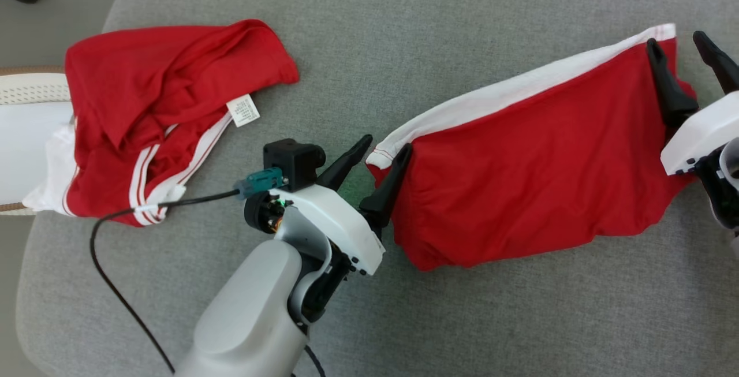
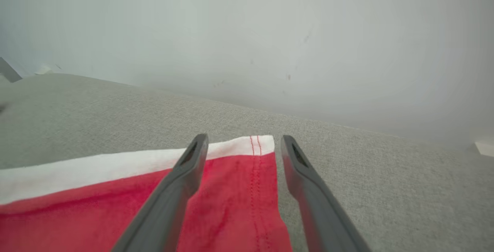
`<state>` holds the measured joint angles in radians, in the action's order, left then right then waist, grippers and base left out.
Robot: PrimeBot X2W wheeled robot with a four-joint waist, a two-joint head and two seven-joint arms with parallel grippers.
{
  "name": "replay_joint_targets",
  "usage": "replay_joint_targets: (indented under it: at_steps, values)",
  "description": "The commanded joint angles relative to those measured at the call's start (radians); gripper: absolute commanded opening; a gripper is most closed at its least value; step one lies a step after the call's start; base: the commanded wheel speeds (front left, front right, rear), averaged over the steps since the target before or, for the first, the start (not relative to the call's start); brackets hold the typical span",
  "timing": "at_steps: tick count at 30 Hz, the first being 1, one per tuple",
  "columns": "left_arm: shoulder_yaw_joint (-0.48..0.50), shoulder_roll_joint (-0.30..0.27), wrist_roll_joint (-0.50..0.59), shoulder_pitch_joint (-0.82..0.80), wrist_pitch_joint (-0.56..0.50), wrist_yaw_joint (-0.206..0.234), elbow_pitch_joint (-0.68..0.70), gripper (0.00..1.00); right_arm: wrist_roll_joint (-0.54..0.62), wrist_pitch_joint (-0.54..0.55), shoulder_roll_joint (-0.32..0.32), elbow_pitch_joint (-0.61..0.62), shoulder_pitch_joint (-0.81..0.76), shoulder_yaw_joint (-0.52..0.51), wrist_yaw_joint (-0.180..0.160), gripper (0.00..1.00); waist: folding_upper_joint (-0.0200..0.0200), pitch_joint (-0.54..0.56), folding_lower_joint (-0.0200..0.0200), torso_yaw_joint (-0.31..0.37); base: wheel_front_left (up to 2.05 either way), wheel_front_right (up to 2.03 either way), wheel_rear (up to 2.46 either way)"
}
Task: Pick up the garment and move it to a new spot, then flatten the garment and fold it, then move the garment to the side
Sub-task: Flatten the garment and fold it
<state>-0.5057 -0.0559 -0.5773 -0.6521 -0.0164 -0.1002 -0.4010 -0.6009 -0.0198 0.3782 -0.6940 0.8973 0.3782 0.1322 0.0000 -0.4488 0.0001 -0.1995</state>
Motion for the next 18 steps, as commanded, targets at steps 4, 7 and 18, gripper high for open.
replay_joint_targets:
  at_steps: [4, 7, 18]
  values:
    - [0.006, -0.006, 0.030, 0.023, 0.087, 0.040, -0.008, 1.00, 0.002, -0.127, 0.025, 0.018, -0.043, 0.032, -0.003, 1.00, 0.0000, 0.027, -0.0001, 0.018, 0.00, 0.00, 0.00]
    - [0.028, -0.027, 0.069, 0.047, 0.168, 0.099, 0.013, 1.00, 0.029, -0.204, 0.029, 0.043, -0.082, 0.010, -0.003, 1.00, 0.0000, 0.051, -0.0001, 0.035, 0.00, 0.00, 0.00]
    - [0.131, -0.129, 0.224, 0.127, 0.281, 0.275, 0.177, 1.00, 0.162, -0.234, -0.063, 0.304, -0.311, -0.211, -0.003, 1.00, 0.0000, 0.120, -0.0001, 0.135, 0.00, 0.00, 0.00]
